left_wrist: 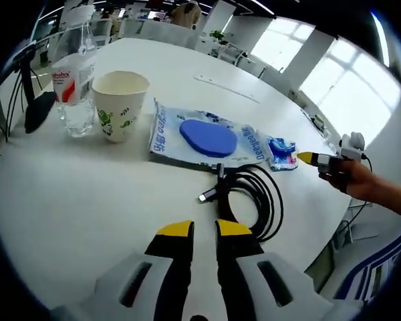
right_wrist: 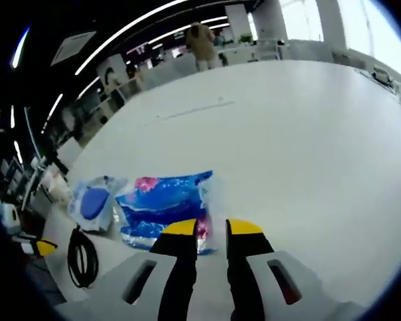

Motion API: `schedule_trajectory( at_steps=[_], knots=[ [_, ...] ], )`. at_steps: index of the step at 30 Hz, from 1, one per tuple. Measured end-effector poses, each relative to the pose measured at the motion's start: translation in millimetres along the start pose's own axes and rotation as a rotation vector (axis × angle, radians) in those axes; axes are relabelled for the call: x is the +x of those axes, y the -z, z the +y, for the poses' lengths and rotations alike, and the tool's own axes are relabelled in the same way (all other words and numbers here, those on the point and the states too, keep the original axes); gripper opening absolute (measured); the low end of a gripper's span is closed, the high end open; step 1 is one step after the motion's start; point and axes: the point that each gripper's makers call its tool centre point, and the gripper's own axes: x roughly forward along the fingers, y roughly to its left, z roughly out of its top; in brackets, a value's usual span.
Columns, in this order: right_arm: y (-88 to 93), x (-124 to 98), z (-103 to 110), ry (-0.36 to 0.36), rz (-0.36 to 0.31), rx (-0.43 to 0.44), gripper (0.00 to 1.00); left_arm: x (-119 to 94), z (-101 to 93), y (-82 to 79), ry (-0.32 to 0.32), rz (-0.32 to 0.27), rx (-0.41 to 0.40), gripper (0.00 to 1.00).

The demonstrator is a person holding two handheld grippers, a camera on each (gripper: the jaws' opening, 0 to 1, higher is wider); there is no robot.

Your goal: Arrange the tabletop items into an orderly group along one side of the table until the central work area is clear of visible clutter.

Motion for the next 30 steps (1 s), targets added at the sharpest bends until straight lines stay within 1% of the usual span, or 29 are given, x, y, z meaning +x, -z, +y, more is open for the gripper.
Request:
schedule_trajectory(
  at_steps=[6,11,14,16,19,23,28,30],
  knots=[
    [2.1,-2.9,-0.1,0.001,-0.002,0.002,0.14,0.4,-1.3,1.7,0.004,0.002,-0.003,0.1],
    [2.3,-7.5,4.7,-0.002,-0.01,-0.006,0.14,0.5,0.7,2.8,0.003,0.0,-0.01,0.09],
    [3.5,-11.8,9.7,-0.004,-0.013,-0.009,0.15,1.2,2.4,3.5,0.002,0.001,-0.018,0.09],
    [4.2,-16.4,16.2,-0.012,-0.03,-0.004,0.15,1.8,3.0,4.3,0.0,0.004,-0.017,0.1],
    [12.2,-21.3,29.7,-0.026,-0.038,-0.018,0.15,3.0,4.1,4.4,-0.002,0.006,-0.015,0.1],
    [24.5,-23.6,39.9,-0.039,-0.039,-0.014,0.15,3.3,4.9,3.2,-0.003,0.006,-0.013,0.1],
    [45.4,-31.2,62.1,-0.069,-0.023,-0.012,0.16,3.5,4.3,7.4,-0.001,0.015,-0.004,0.1],
    [47.9,-27.1,58.6,-0.072,-0.018,-0.008,0.16,4.0,4.5,10.3,-0.002,0.02,-0.006,0.1]
  ],
)
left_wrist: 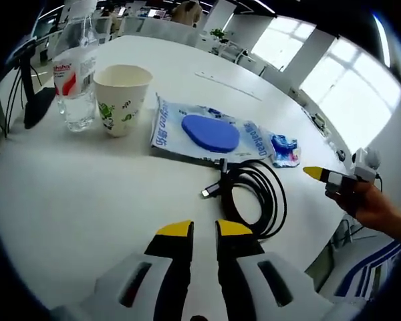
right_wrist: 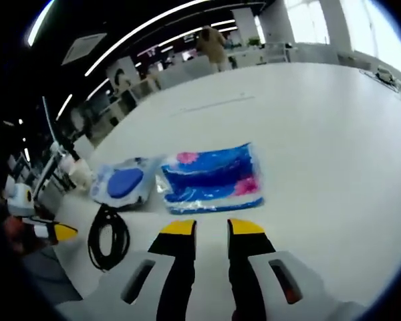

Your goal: Arrange the tabletop items into an orderly group along one side of the table until the central work area is clear of visible clutter.

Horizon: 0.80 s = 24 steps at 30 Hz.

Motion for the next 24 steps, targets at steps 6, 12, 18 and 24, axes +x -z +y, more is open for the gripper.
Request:
schedule_trajectory(
  at_steps=[6,12,18,24],
  knots=[
    [19.2,1.1,15.9,-0.032,0.021,0.011,0.17,-0.1,2.4,2.1,-0.01,0.005,0.01,0.11],
    [28.3,5.3,44.3,-0.088,0.04,-0.017,0.16,2.8,-0.8,7.2,0.0,0.019,0.011,0.11],
    [24.8,8.3,72.7,-0.16,0.027,-0.018,0.18,4.1,-6.0,2.8,0.016,0.008,0.008,0.13],
    [29.6,16.0,104.9,-0.251,0.059,-0.051,0.23,7.9,-12.5,6.1,0.031,0.017,-0.015,0.15]
  ],
)
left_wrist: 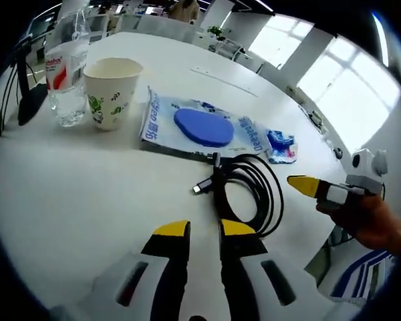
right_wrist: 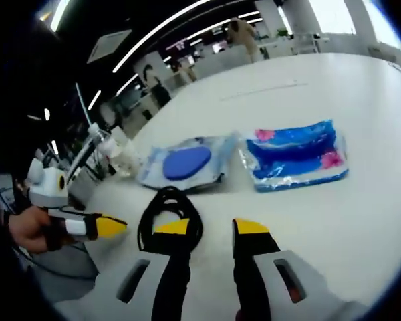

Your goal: Arrange the tabletop items into an orderly group along one side of the table until the central work area is clear of visible clutter.

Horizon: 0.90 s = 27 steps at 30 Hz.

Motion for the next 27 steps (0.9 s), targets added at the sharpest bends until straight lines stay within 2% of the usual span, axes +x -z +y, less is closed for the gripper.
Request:
schedule_trajectory(
  at_steps=[3,8,11,13,15,17,21,23,27],
  knots=[
    [2.8,7.6,10.1,-0.02,0.023,-0.012,0.26,4.3,-5.3,0.4,0.011,0.006,-0.009,0.16],
    [7.6,21.5,16.9,-0.03,0.062,-0.045,0.24,11.6,-13.3,-2.9,0.02,0.01,-0.016,0.16],
    [6.0,25.3,19.0,-0.03,0.07,-0.057,0.2,15.9,-18.3,-3.0,0.02,0.019,-0.002,0.16],
    [6.5,27.5,19.1,-0.026,0.075,-0.067,0.13,20.4,-17.8,0.7,0.007,0.042,0.024,0.13],
    [9.4,27.0,15.6,-0.005,0.095,-0.076,0.09,22.3,-18.9,2.6,0.006,0.051,0.017,0.11],
    [7.7,23.0,14.5,0.0,0.085,-0.066,0.0,24.3,-19.8,2.8,0.013,0.053,0.022,0.07],
    [3.6,16.8,16.6,-0.016,0.061,-0.05,0.0,25.0,-17.7,3.9,0.002,0.064,0.057,0.04],
    [4.6,14.2,19.0,-0.022,0.059,-0.051,0.0,24.6,-19.8,6.8,0.011,0.066,0.037,0.03],
    [6.0,5.5,20.4,-0.017,0.043,-0.037,0.0,24.9,-24.7,11.7,0.023,0.079,0.048,0.04]
  ],
)
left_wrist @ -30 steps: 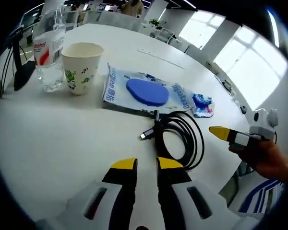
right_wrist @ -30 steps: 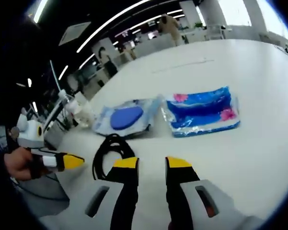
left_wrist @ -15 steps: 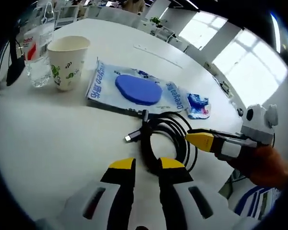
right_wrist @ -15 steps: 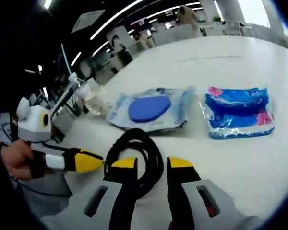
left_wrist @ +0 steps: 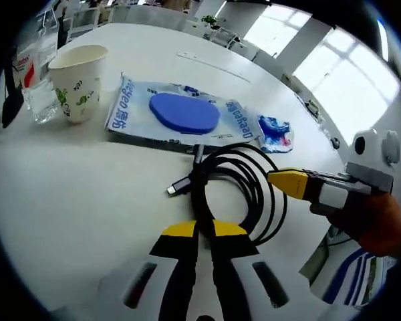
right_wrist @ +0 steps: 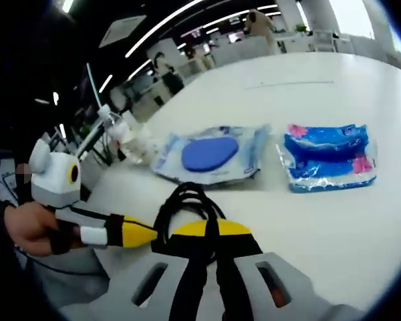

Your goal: Arrange the tabletop items into an orderly group along one side of the table until the central work area is clear of visible clutter.

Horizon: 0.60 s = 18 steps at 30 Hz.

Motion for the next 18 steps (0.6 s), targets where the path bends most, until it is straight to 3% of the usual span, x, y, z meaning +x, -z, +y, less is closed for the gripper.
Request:
schedule_trajectory(
  at_steps=[7,9,18],
  knots=[
    [12.3,-22.4,-6.1,0.043,-0.038,0.078,0.01,3.1,-11.7,4.1,0.023,0.017,0.027,0.03],
    [15.6,-29.9,-11.9,0.071,-0.066,0.134,0.01,5.7,-16.6,2.7,0.037,0.018,0.031,0.03],
    [29.5,-52.8,-33.2,0.136,-0.1,0.21,0.02,23.1,-43.8,-5.3,0.076,0.038,0.077,0.01]
  ],
)
